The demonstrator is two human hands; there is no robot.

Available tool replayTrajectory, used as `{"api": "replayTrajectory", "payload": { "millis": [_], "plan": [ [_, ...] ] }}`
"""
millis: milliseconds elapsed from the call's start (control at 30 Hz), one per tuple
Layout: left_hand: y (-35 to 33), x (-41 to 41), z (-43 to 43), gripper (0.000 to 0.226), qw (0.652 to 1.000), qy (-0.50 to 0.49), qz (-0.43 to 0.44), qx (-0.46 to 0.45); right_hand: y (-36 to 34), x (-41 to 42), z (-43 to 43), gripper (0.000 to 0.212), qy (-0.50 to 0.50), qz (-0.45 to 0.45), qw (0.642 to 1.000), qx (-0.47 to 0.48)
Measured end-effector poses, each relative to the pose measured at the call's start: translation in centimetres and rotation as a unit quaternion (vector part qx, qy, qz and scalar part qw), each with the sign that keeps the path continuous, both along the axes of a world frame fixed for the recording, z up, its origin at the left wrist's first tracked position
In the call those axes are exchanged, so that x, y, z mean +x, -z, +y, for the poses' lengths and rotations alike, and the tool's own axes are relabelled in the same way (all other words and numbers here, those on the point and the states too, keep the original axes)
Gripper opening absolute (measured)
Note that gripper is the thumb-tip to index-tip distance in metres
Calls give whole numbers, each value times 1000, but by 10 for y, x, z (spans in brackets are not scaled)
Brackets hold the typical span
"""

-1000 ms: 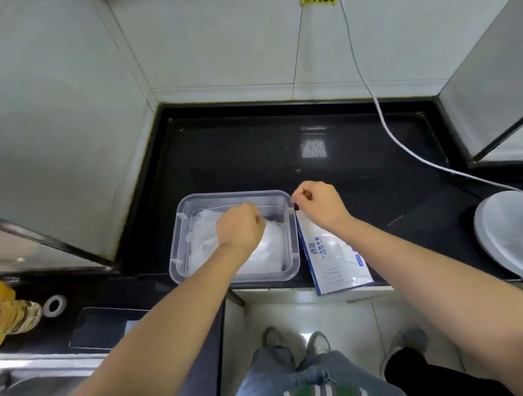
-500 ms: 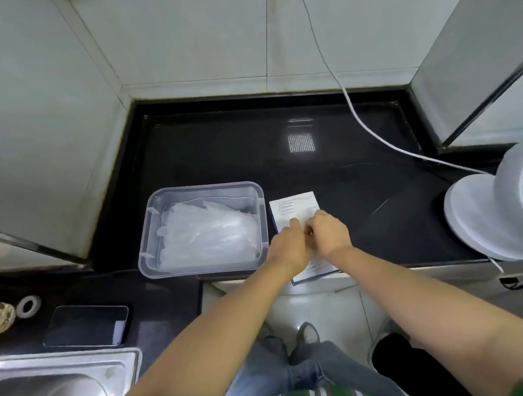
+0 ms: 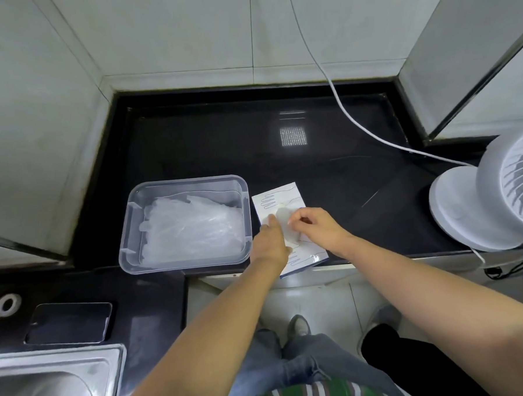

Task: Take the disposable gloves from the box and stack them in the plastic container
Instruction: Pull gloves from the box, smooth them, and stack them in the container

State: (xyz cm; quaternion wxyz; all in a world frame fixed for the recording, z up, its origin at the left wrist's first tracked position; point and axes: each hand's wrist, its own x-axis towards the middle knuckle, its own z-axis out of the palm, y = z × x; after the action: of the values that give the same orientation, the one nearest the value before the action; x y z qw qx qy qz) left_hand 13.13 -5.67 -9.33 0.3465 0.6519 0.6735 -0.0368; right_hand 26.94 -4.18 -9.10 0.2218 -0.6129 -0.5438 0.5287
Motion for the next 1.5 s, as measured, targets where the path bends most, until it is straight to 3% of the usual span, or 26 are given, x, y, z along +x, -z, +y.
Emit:
{"api": "replayTrajectory", "payload": {
  "millis": [167,200,267,367,533,700,800,900,933,1000,1067,1133,1200,1233,1300,1333,1400,1500],
  "plan": [
    [-4,-1,0,80,1000,-8,-7,-1,-7,-5,17,7,63,13,998,26],
    [-4,-1,0,81,1000,-6,-7,1,-9,-5,21,18,64,3,998,7],
    [-4,0,-1,83,1000,-11,-15,1,-9,-4,24,28,11,-78,996,-38],
    [-4,2,-4,94,1000,-7,-14,-3,-9,-6,24,21,-42,-159,986,-7],
    [-5,3,-5,92,1000,-18,-15,-2,-24,-11,27,19,68,-9,995,76],
    [-5,4,-7,92,998,-46,-36,-28,-59,-17,39,24,179,104,969,136],
    [-5,4,-4,61,978,-149,-126,-68,-65,-18,44,14,174,106,972,118],
    [-21,8,6,23,976,-139,-168,-7,-53,-14,40,7,191,98,974,78],
    [-30,8,9,16,968,-145,-202,12,-49,-13,38,11,204,98,971,72],
    [-47,6,16,20,921,-205,-330,17,-47,-10,34,20,225,100,967,70],
    [-64,-1,20,29,841,-298,-451,0,-47,-8,33,25,236,105,963,76],
    [-73,-13,27,58,774,-342,-532,-24,-49,-10,33,29,240,105,961,82],
    [-81,-24,35,84,785,-316,-531,-47,-51,-16,33,34,238,101,962,90],
    [-84,-27,37,82,810,-288,-508,-57,-52,-20,33,35,230,99,963,96],
    [-85,-28,44,59,865,-276,-417,-40,-51,-30,30,34,199,101,969,107],
    [-83,-27,48,46,876,-298,-378,-23,-51,-35,28,36,183,107,971,107],
    [-79,-32,52,11,879,-346,-326,42,-51,-43,27,40,162,134,973,96],
    [-70,-54,54,17,852,-356,-354,151,-53,-48,30,46,158,164,971,69]
  ]
}}
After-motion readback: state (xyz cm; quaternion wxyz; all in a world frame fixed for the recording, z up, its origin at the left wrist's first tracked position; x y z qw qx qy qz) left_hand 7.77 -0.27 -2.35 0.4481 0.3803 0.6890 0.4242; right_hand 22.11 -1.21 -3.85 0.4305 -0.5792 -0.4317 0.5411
